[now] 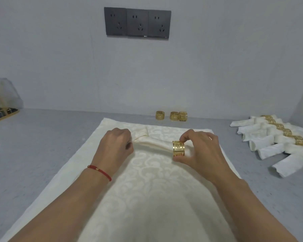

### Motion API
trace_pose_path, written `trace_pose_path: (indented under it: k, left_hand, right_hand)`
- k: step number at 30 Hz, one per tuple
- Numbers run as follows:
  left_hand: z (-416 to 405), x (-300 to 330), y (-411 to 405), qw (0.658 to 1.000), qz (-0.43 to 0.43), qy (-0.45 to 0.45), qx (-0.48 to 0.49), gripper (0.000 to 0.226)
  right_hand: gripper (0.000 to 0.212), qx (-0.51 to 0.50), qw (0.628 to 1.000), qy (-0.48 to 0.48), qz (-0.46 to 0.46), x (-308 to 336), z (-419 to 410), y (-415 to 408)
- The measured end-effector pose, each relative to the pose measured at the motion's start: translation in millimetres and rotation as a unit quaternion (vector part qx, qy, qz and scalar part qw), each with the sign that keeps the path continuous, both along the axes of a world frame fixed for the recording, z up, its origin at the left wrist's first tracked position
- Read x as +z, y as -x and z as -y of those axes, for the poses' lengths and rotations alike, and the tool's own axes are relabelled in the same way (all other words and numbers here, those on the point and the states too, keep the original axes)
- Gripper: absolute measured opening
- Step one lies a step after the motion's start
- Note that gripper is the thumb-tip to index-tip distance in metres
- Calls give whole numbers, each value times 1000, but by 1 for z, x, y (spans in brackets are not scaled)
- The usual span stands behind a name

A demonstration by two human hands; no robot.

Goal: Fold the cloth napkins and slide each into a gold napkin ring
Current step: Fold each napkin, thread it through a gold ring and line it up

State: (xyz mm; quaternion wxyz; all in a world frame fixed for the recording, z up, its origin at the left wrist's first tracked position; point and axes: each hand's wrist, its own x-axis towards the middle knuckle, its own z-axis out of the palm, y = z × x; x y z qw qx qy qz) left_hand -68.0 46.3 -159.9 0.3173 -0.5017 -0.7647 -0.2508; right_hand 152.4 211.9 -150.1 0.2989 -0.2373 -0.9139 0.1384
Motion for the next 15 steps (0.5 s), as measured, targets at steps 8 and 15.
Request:
trace_pose_path:
  k: [8,15]
  left_hand:
    - [-5,-1,-30,998,-58,3,-40,39]
    - [-14,-6,-51,991,-70,-55,-99,24]
  right_hand:
    - [51,14,996,-90,9,-1,30,18]
    - [49,-22,986,127,-105,2,39,20]
